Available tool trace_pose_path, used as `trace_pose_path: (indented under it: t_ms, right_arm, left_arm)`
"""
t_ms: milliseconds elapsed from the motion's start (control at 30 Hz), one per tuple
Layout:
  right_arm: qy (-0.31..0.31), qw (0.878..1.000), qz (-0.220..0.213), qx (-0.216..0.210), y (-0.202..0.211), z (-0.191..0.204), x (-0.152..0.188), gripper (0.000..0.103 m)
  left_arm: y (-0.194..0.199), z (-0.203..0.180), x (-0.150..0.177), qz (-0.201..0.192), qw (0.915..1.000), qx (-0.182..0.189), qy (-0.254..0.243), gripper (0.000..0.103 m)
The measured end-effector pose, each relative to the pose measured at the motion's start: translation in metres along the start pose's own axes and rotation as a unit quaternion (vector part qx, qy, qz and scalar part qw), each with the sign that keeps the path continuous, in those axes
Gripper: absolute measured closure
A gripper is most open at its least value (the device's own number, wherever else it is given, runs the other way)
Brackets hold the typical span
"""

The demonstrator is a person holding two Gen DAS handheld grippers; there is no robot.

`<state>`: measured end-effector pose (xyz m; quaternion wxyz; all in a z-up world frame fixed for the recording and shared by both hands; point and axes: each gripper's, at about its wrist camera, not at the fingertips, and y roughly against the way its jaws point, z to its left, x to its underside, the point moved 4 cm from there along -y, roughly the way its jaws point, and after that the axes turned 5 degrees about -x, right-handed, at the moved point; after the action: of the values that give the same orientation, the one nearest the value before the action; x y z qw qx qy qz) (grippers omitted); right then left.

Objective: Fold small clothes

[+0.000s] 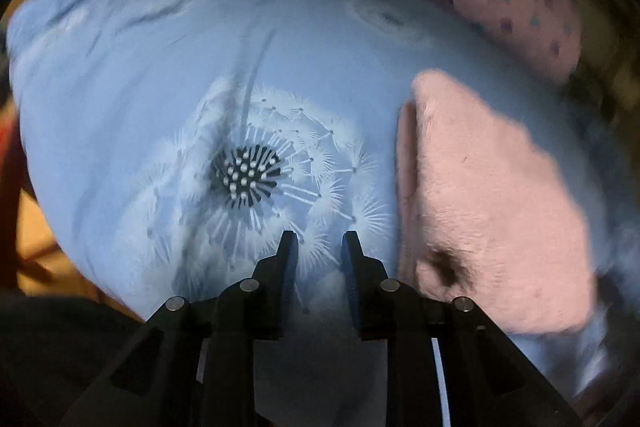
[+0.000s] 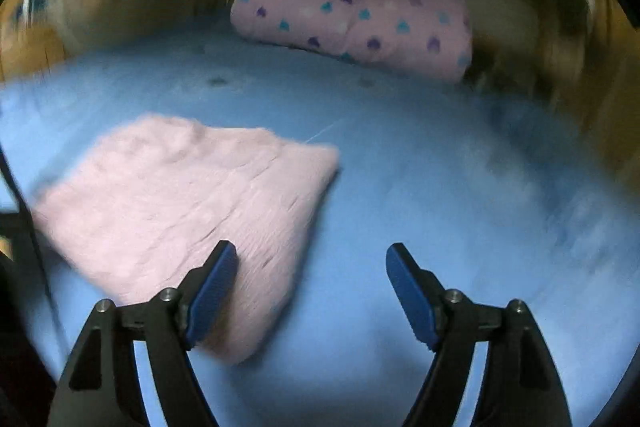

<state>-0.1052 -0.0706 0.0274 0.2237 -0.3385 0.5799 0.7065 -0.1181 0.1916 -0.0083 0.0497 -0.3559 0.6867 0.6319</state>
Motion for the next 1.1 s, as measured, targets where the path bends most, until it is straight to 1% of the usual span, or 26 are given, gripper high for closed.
trace_pose_path:
  t_ms: [33,67,100,133,167,200,233,300,333,367,400,467,500,533,567,600,633,667,733,767,800,833,900,967,1033,1100]
  right_arm:
    - [-0.036,0.999,0.002,-0.037,0.000,-0.006,0.007,0.022]
    - [-0.093,0.991,0.005,-0.099,0.002,-0.015,0.017,0.022]
    - [-0.136,0.980,0.011,-0.148,0.004,-0.022,0.025,0.022]
    - [-0.163,0.969,0.015,-0.183,0.005,-0.025,0.030,0.022]
    - [-0.196,0.952,0.018,-0.234,0.008,-0.029,0.036,0.022]
    - [-0.220,0.940,0.019,-0.259,0.010,-0.033,0.040,0.023]
    - [-0.229,0.938,0.025,-0.260,0.012,-0.035,0.042,0.035]
    - [-0.212,0.947,0.061,-0.234,0.012,-0.034,0.043,0.056]
    - [-0.216,0.951,0.061,-0.213,0.013,-0.036,0.045,0.056]
    - [-0.223,0.952,0.047,-0.203,0.015,-0.041,0.043,0.055]
    - [-0.227,0.951,0.041,-0.204,0.014,-0.043,0.041,0.052]
    - [-0.223,0.954,0.030,-0.197,0.011,-0.047,0.033,0.032]
    - [-0.215,0.958,0.028,-0.186,0.007,-0.048,0.029,0.010]
    - [-0.208,0.963,0.033,-0.170,0.001,-0.050,0.024,0.000]
    - [-0.206,0.965,0.037,-0.155,-0.008,-0.050,0.020,0.000]
    - [-0.210,0.963,0.048,-0.159,-0.017,-0.048,0.018,0.000]
    - [-0.217,0.959,0.061,-0.172,-0.026,-0.045,0.016,0.000]
    - [-0.230,0.950,0.078,-0.196,-0.036,-0.042,0.015,0.000]
    - [-0.260,0.927,0.114,-0.245,-0.057,-0.032,0.015,0.001]
    - [-0.266,0.919,0.130,-0.261,-0.067,-0.027,0.014,0.002]
    - [-0.262,0.916,0.143,-0.267,-0.078,-0.021,0.011,0.011]
    - [-0.254,0.918,0.151,-0.263,-0.087,-0.018,0.009,0.026]
    - [-0.254,0.917,0.161,-0.261,-0.098,-0.015,0.006,0.034]
    - [-0.250,0.916,0.155,-0.274,-0.099,-0.015,0.003,0.045]
    - [-0.233,0.921,0.144,-0.278,-0.092,-0.018,0.003,0.052]
    - [-0.224,0.924,0.140,-0.275,-0.080,-0.023,0.002,0.054]
  left_arm:
    - [0.005,0.006,0.006,-0.014,0.9997,0.005,0.018,0.099]
    - [0.010,0.011,0.014,-0.028,0.9991,0.008,0.029,0.099]
    - [0.013,0.013,0.022,-0.031,0.9990,0.012,0.030,0.099]
    - [0.015,0.014,0.026,-0.029,0.9989,0.019,0.030,0.099]
    - [0.018,0.018,0.028,-0.028,0.9984,0.032,0.037,0.098]
    - [0.021,0.021,0.030,-0.028,0.9978,0.039,0.046,0.098]
    - [0.023,0.024,0.031,-0.030,0.9970,0.043,0.056,0.098]
    - [0.025,0.024,0.025,-0.034,0.9977,0.026,0.052,0.098]
    - [0.025,0.023,0.022,-0.031,0.9984,0.014,0.046,0.098]
    - [0.021,0.020,0.014,-0.016,0.9989,0.013,0.041,0.098]
    - [0.022,0.017,0.010,-0.013,0.9985,0.026,0.046,0.098]
    - [0.028,0.012,-0.006,-0.039,0.9926,0.090,0.072,0.098]
    - [0.031,0.009,-0.015,-0.048,0.9889,0.117,0.078,0.096]
    - [0.032,0.003,-0.022,-0.048,0.9850,0.148,0.074,0.090]
    - [0.030,-0.009,-0.031,-0.034,0.9776,0.198,0.062,0.087]
    - [0.027,-0.020,-0.038,-0.016,0.9709,0.234,0.050,0.082]
    - [0.022,-0.031,-0.044,0.002,0.9659,0.256,0.038,0.078]
    - [0.016,-0.045,-0.050,0.018,0.9629,0.269,0.018,0.078]
    - [0.004,-0.061,-0.057,0.020,0.9688,0.246,-0.019,0.077]
    - [-0.008,-0.068,-0.059,0.024,0.9760,0.213,-0.039,0.077]
    - [-0.017,-0.071,-0.060,0.031,0.9799,0.191,-0.050,0.077]
    - [-0.026,-0.073,-0.059,0.041,0.9826,0.172,-0.058,0.077]
    - [-0.035,-0.074,-0.054,0.045,0.9845,0.153,-0.072,0.077]
    - [-0.034,-0.072,-0.053,0.039,0.9854,0.146,-0.078,0.077]
    - [-0.033,-0.070,-0.051,0.043,0.9835,0.160,-0.073,0.077]
    - [-0.035,-0.069,-0.046,0.055,0.9816,0.168,-0.070,0.077]
